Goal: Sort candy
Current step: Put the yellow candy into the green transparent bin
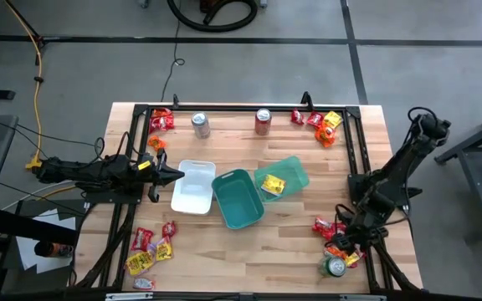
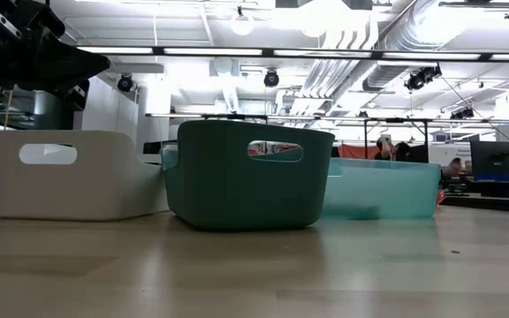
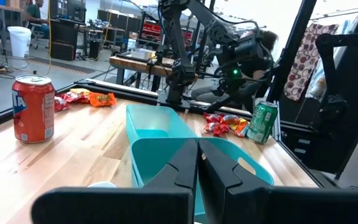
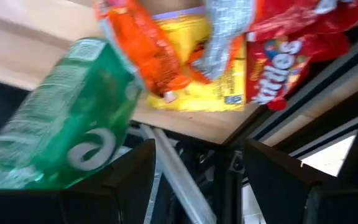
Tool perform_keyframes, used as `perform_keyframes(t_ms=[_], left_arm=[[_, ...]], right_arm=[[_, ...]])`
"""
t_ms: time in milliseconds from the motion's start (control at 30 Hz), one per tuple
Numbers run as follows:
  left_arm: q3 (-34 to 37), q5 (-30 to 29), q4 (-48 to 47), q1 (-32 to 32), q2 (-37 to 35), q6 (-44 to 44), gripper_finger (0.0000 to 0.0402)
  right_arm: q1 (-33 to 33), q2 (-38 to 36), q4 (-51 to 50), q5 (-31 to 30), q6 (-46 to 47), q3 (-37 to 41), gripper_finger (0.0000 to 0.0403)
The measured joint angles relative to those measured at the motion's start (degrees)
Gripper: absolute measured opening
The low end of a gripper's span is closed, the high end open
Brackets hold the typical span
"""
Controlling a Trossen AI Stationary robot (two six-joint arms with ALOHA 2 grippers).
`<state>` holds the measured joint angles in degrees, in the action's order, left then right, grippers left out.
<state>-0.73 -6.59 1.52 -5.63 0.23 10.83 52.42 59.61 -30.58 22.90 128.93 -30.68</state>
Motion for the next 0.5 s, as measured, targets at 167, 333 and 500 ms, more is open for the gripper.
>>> perform_keyframes(t_ms=[167,333,500], left_arm=[[0.0,0.0,0.0,0.0,0.0,0.0,0.0001],[0.0,0.0,0.0,0.0,0.0,0.0,0.0001],[0.0,0.0,0.0,0.0,0.0,0.0,0.0001]], right_arm=[[1.3,0.1,2.6,0.0,-0.8,0.6,0.0236],[1.7,1.6,3.4,0.0,-1.5,0.6,0.0236],[1.7,7.5,7.7,0.0,-4.6,0.6,0.0236]])
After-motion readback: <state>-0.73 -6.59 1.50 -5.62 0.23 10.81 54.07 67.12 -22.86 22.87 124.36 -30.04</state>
